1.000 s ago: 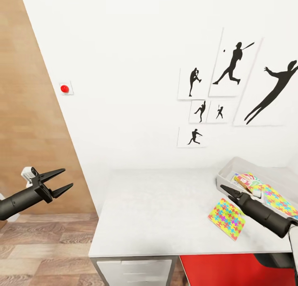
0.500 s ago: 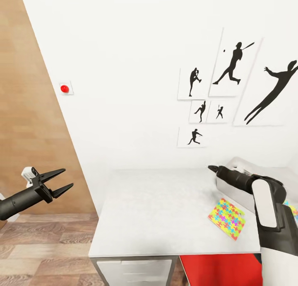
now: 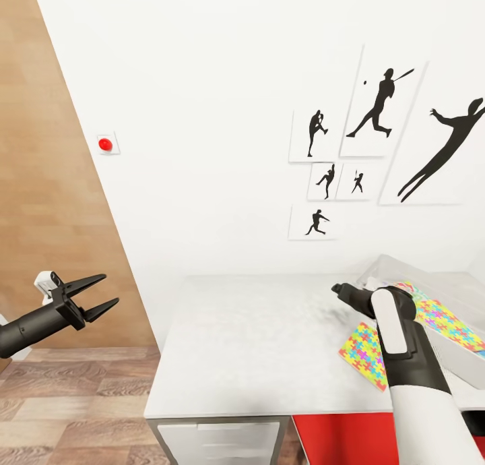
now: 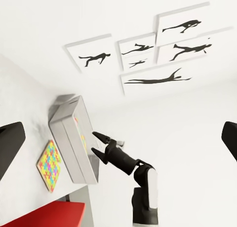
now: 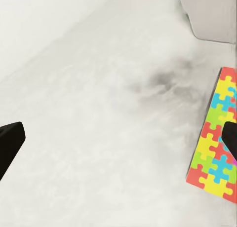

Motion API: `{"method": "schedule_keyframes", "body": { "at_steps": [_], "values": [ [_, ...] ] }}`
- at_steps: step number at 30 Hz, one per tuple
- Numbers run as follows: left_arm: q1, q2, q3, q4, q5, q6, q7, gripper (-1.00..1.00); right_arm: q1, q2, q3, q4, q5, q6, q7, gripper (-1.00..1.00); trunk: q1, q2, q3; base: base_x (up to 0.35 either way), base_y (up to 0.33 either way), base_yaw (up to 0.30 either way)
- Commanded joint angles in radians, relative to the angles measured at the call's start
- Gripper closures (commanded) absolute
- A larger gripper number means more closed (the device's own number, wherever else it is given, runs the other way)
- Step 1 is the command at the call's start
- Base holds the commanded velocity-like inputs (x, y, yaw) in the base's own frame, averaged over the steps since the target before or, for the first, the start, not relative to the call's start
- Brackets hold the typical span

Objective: Put all the toys in the child's room - the three board games (two on the bed and one on the table), the two jigsaw puzzles on the table, and the tennis ball on the table - inside the toy box on the table in the child's room.

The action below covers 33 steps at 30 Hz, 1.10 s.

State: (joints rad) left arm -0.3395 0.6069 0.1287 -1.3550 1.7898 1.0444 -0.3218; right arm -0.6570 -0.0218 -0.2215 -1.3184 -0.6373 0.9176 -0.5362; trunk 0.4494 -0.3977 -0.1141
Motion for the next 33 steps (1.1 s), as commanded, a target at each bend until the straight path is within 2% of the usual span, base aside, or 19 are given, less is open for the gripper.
{"method": "schedule_keyframes", "body": {
  "at_steps": [1,6,9,14,21,33],
  "values": [
    [-0.001,0.000,0.000,0.001,-0.008,0.003,-0.009,-1.00,-0.001,0.000,0.001,0.011,-0.010,-0.007,-0.013,-1.00,0.001,-0.002,-0.002,0.000,0.000,0.000],
    [-0.001,-0.001,0.000,0.001,-0.009,0.003,-0.009,-1.00,-0.002,0.000,0.006,0.097,0.012,-0.102,-0.090,-1.00,0.001,-0.002,-0.002,0.000,0.000,0.000],
    [-0.001,-0.001,0.000,0.001,-0.009,0.003,-0.008,-1.00,-0.003,0.001,0.024,0.147,0.039,-0.177,-0.146,-1.00,0.001,-0.002,-0.002,0.000,0.000,0.000],
    [-0.001,-0.002,0.000,0.001,-0.009,0.003,-0.008,-1.00,-0.003,0.001,0.055,0.211,0.056,-0.278,-0.173,-1.00,0.001,-0.002,-0.002,0.000,0.000,0.000],
    [-0.001,-0.002,0.000,0.001,-0.009,0.003,-0.008,-1.00,-0.003,-0.001,0.061,0.225,0.060,-0.311,-0.177,-1.00,0.001,-0.002,-0.002,0.000,0.000,0.000],
    [-0.001,-0.003,0.000,0.001,-0.009,0.003,-0.008,-1.00,-0.003,-0.023,0.063,0.235,0.067,-0.355,-0.177,-1.00,0.001,-0.002,-0.006,0.000,0.000,0.000]
  ]
}}
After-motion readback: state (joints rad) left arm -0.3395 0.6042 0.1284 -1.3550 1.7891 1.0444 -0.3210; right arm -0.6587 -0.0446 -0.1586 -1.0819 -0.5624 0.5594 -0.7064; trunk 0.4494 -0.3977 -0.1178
